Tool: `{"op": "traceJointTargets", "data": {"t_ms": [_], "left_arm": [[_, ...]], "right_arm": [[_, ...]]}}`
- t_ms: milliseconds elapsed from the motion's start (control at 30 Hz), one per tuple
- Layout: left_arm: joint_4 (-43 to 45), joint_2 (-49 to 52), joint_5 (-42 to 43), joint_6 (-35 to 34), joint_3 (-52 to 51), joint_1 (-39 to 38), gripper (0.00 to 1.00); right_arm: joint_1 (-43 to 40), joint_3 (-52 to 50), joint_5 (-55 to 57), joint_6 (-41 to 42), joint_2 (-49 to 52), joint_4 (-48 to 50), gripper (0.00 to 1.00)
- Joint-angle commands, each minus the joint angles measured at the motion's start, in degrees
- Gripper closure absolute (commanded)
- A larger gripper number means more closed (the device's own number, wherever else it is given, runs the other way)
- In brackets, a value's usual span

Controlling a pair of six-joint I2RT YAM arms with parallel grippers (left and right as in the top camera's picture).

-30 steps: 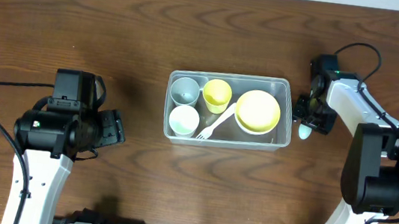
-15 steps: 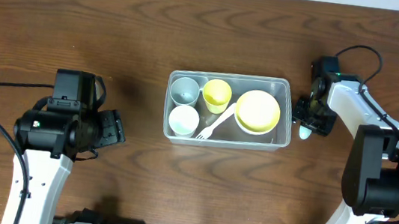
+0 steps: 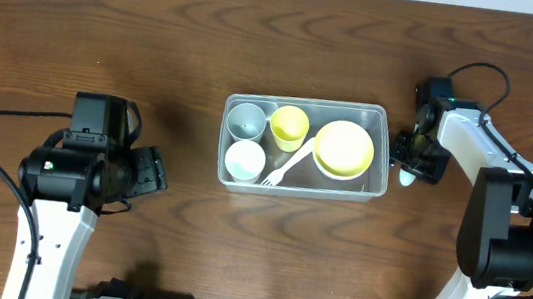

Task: Pack container
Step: 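Move the right gripper to the mint-green spoon and grasp it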

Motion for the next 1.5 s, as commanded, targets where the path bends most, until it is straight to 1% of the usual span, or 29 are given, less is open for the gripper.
{"op": "traceJointTargets", "data": {"t_ms": [0, 133, 233, 500, 600, 867, 1033, 1167, 1267, 1333, 1367, 1467], "left_arm": [[-0.24, 0.11, -0.83, -0.15, -0.13, 0.28, 0.25], [-0.31, 0.11, -0.83, -0.13, -0.13, 0.28, 0.25], [-0.33, 0.11, -0.83, -0.13, -0.13, 0.28, 0.25], [-0.31, 0.11, -0.83, -0.13, -0.13, 0.28, 0.25], [-0.31, 0.11, -0.83, -0.13, -0.13, 0.28, 0.25], [-0.31, 0.11, -0.83, -0.13, -0.13, 0.28, 0.25], [-0.31, 0.11, -0.83, -0.13, -0.13, 0.28, 0.25], [-0.31, 0.11, -0.83, -0.13, -0.13, 0.28, 0.25], [-0.31, 0.11, -0.85, -0.13, -0.13, 0.28, 0.25], [-0.28, 0.11, -0.85, -0.11, -0.13, 0.28, 0.25], [-0.31, 0.11, -0.85, -0.11, -0.13, 0.28, 0.25], [-0.31, 0.11, -0.85, -0.13, -0.13, 0.28, 0.25]], "right_arm": [[0.22, -2.86, -1.73, -0.66, 2.64, -0.33, 0.40], [0.22, -2.86, -2.21, -0.87, 2.64, -0.44, 0.45], [0.22, -2.86, -2.36, -0.87, 2.64, -0.48, 0.52], [0.22, -2.86, -2.36, -0.87, 2.64, -0.48, 0.61], [0.22, -2.86, -2.36, -0.87, 2.64, -0.46, 0.66], [0.22, -2.86, -2.36, -0.87, 2.64, -0.46, 0.68], [0.22, -2.86, -2.36, -0.87, 2.64, -0.42, 0.71], [0.22, -2.86, -2.36, -1.16, 2.64, 0.28, 0.76], [0.22, -2.82, -2.34, -2.38, 2.43, 1.27, 0.84], [0.22, -2.62, -2.12, -2.62, 1.81, 1.68, 0.85], [0.22, -2.27, -1.81, -3.06, 1.25, 1.70, 0.89], [0.22, -0.22, -0.44, -5.49, -1.09, 1.16, 0.93]]}}
